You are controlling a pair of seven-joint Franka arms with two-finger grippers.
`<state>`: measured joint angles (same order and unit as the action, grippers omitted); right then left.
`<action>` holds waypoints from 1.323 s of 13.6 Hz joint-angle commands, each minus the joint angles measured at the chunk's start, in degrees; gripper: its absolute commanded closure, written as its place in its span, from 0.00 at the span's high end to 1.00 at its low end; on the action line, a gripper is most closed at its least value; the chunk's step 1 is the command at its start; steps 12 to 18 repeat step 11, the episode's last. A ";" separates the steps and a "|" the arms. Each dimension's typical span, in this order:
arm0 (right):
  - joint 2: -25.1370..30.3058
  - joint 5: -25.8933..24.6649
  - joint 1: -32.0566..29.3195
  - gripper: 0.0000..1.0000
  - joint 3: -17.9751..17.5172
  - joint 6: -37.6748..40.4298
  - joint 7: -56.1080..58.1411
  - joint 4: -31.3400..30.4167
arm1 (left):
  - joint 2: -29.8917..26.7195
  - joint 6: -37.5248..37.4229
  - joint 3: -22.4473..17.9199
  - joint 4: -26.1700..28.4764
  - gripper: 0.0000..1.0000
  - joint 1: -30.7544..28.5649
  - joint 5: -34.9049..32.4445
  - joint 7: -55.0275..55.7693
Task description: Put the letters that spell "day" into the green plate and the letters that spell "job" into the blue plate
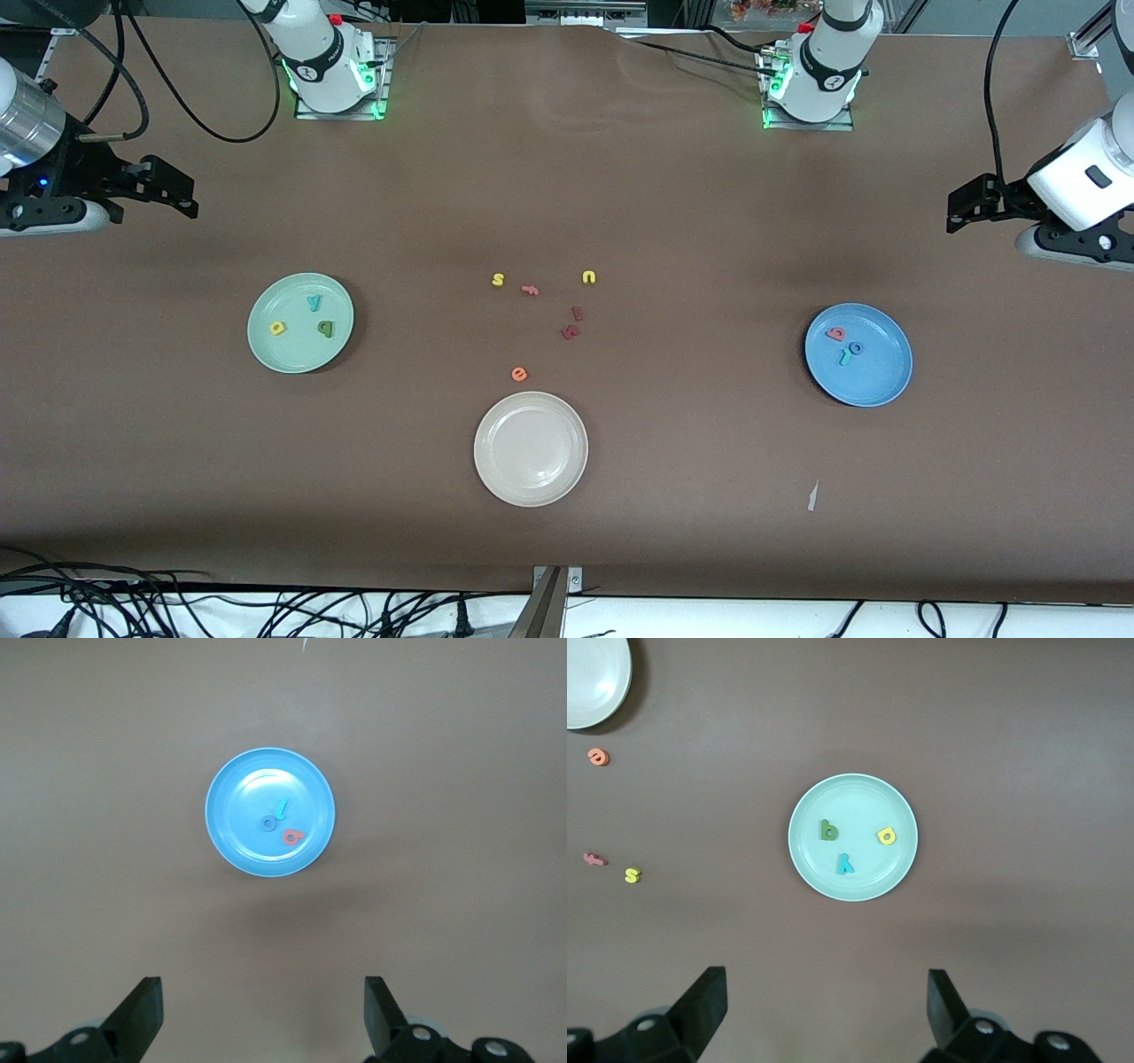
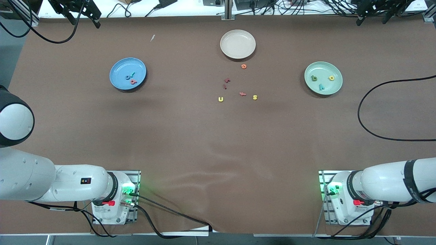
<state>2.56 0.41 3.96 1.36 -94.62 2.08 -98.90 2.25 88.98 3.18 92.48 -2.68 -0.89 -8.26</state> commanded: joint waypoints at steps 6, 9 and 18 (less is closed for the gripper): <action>-0.36 0.91 0.08 1.00 0.22 0.66 -0.06 1.07 | -0.32 0.23 0.16 -0.28 1.00 -3.04 3.26 -6.59; -0.36 0.91 0.08 1.00 0.31 0.75 -0.06 1.07 | -0.32 0.23 0.33 -0.29 1.00 -2.69 2.65 -6.33; -0.27 0.91 0.08 1.00 0.22 0.75 -0.06 1.16 | -0.40 0.23 0.34 -0.20 1.00 -2.60 2.56 -6.41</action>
